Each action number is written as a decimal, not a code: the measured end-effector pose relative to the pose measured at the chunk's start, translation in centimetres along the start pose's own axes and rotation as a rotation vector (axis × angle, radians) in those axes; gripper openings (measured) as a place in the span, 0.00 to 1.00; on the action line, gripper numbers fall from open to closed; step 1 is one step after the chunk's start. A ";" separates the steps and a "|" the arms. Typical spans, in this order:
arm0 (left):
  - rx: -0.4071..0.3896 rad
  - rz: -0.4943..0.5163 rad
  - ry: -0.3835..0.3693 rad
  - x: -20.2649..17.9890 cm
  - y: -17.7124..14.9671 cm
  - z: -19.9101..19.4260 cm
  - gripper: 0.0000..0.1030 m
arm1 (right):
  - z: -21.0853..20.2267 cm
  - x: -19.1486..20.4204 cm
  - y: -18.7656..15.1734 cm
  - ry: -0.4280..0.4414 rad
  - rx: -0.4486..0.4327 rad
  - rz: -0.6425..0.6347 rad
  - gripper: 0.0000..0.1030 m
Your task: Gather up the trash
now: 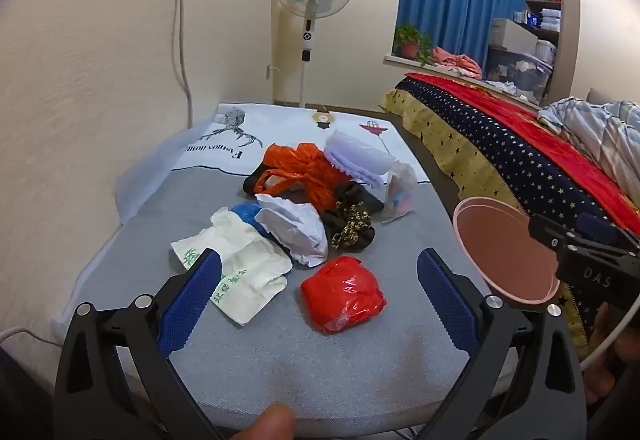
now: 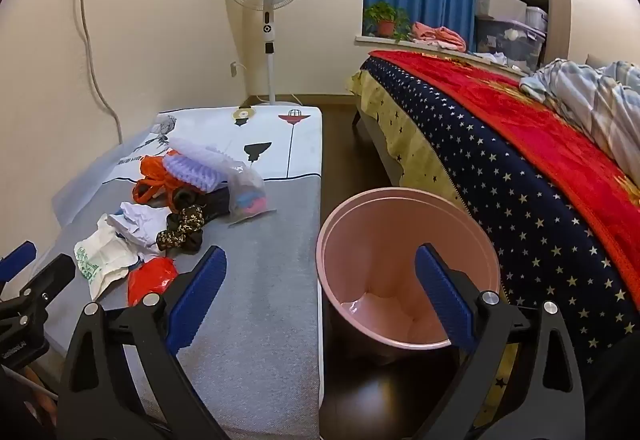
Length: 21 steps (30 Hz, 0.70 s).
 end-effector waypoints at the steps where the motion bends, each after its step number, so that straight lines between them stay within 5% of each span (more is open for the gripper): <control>1: 0.008 0.000 -0.006 0.0 0.0 0.1 0.92 | 0.0 0.0 -0.1 0.001 0.003 0.003 0.91; 21: 0.044 -0.021 -0.021 0.0 -0.4 0.3 0.92 | -0.5 1.3 0.1 0.019 -0.009 -0.022 0.90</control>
Point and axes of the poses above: each gripper's, at about its wrist camera, not at the fingertips, and z roughly the way its jaws point, x to its left, y to its top, the point moved 9 cm from there along z, roughly the way its jaws point, and after that the axes turned 10 degrees about x, right-handed, at the moved point
